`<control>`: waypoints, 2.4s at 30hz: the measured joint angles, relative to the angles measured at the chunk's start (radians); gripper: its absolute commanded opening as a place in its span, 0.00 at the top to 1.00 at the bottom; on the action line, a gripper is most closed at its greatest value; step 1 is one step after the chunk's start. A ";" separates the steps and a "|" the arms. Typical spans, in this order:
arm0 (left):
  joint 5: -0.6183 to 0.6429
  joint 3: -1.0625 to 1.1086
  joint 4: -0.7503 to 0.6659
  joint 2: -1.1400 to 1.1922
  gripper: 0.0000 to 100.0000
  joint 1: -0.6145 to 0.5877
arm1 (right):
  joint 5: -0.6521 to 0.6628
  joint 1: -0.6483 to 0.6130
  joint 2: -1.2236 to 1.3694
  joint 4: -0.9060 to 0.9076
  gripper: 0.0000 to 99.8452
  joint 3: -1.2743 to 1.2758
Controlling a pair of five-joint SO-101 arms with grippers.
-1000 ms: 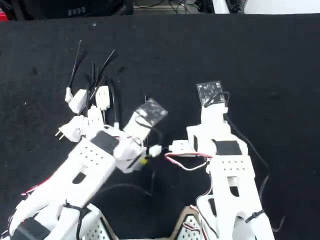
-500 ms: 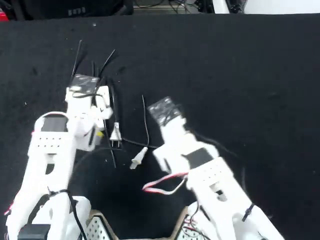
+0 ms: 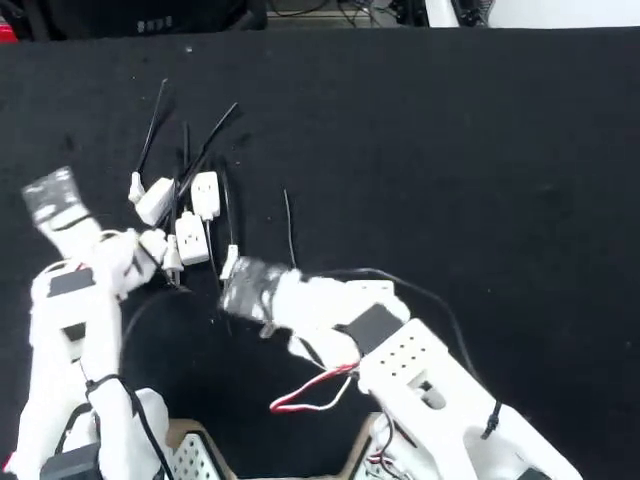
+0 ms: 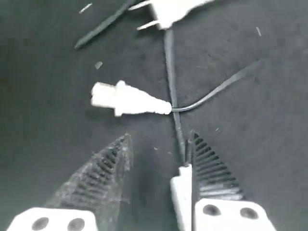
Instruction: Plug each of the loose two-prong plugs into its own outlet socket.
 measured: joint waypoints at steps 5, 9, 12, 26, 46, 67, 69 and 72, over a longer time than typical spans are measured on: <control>0.172 0.000 -0.002 0.000 0.81 -0.166 | 0.311 -0.011 0.000 0.023 0.82 -0.012; 0.270 0.000 -0.005 0.000 0.81 -0.252 | 0.376 -0.068 0.037 0.005 0.82 -0.012; 0.288 0.000 -0.005 0.000 0.81 -0.262 | 0.387 -0.080 0.130 -0.032 0.82 -0.014; 0.293 0.000 -0.005 0.000 0.81 -0.259 | 0.417 -0.083 0.437 -0.164 0.83 -0.144; 0.293 0.000 -0.005 0.000 0.81 -0.259 | 0.423 -0.078 0.589 -0.273 0.90 -0.173; 0.293 0.000 -0.005 0.000 0.81 -0.227 | -0.176 -0.008 0.641 0.018 0.99 -0.376; 0.293 0.000 -0.005 0.000 0.81 -0.222 | -0.180 -0.008 0.707 -0.075 0.99 -0.356; 0.293 0.000 -0.005 0.000 0.81 -0.222 | -0.206 -0.008 0.721 -0.114 0.93 -0.354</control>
